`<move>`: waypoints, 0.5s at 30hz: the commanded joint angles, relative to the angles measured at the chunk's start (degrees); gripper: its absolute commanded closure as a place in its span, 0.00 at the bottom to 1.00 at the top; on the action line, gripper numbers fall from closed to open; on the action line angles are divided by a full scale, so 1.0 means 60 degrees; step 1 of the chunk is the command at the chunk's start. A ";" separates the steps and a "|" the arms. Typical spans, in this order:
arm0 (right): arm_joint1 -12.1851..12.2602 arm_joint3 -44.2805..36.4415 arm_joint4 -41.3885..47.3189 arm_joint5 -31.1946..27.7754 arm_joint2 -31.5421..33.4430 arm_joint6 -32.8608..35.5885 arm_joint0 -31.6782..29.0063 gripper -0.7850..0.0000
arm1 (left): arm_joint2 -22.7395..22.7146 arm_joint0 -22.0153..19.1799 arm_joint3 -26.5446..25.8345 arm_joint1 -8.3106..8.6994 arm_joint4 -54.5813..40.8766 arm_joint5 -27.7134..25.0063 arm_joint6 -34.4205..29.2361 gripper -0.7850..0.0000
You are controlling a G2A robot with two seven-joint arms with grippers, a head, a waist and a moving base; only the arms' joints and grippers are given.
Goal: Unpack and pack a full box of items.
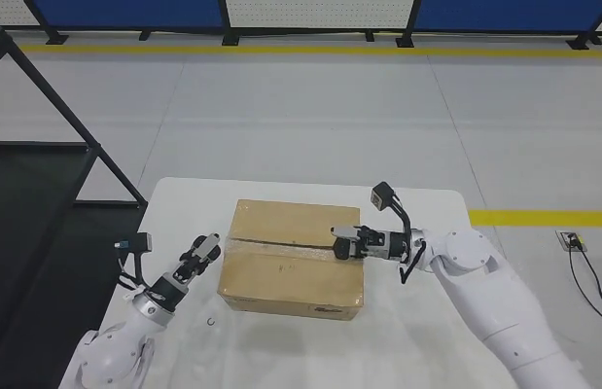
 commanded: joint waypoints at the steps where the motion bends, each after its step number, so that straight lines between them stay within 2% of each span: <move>1: -0.0043 0.0012 -0.0042 0.0131 -0.0091 -0.0058 0.0074 0.00 | -0.0013 0.0006 0.0010 0.0003 -0.0015 -0.0005 0.0015 0.00; 15: -0.0495 0.0162 -0.0287 0.0329 -0.0955 -0.0612 0.0548 0.00 | -0.0526 0.0343 0.0052 0.0059 -0.0398 -0.0286 0.0133 0.00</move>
